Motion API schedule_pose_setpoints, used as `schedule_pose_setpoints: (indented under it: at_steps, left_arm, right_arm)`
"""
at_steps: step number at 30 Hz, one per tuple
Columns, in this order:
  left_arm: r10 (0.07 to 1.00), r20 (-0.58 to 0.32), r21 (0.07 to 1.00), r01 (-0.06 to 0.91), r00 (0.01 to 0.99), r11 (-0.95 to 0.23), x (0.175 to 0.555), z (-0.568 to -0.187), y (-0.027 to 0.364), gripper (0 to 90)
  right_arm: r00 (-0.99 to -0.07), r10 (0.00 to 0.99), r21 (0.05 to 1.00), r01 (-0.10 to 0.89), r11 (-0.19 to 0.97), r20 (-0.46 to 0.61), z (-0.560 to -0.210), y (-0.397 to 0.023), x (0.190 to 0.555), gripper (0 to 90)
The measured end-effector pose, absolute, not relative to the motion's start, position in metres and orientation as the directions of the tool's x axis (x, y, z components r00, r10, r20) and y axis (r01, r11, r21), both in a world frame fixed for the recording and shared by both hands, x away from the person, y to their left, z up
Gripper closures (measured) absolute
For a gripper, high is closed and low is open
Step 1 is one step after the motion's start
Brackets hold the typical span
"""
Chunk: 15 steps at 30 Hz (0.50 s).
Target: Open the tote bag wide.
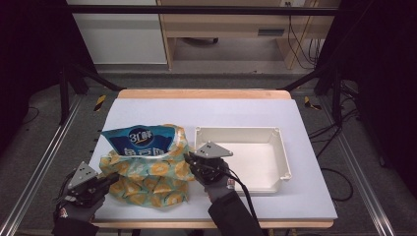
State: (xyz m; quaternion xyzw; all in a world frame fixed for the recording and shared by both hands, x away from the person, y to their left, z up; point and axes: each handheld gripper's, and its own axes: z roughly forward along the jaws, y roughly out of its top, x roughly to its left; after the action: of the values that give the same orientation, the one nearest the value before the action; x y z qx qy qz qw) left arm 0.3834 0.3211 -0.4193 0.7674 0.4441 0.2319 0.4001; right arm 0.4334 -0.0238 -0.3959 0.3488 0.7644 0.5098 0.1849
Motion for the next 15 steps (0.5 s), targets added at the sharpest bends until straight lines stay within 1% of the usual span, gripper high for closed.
schedule_pose_setpoints:
  at_steps: [5,11,15]
  left_arm:
    - [0.867,0.004,0.806,0.512,0.498,-0.298,0.380,-0.427,0.322,90.0]
    - [0.877,-0.002,0.806,0.520,0.480,-0.282,0.376,-0.430,0.328,90.0]
    - [0.879,0.003,0.787,0.541,0.477,-0.296,0.378,-0.435,0.328,90.0]
  right_arm:
    - [-0.705,0.705,0.904,0.345,0.251,0.073,-0.402,-0.015,0.426,85.0]
    - [-0.716,0.693,0.895,0.361,0.260,0.088,-0.415,-0.009,0.421,85.2]
    - [-0.723,0.685,0.888,0.373,0.269,0.096,-0.424,-0.005,0.418,85.4]
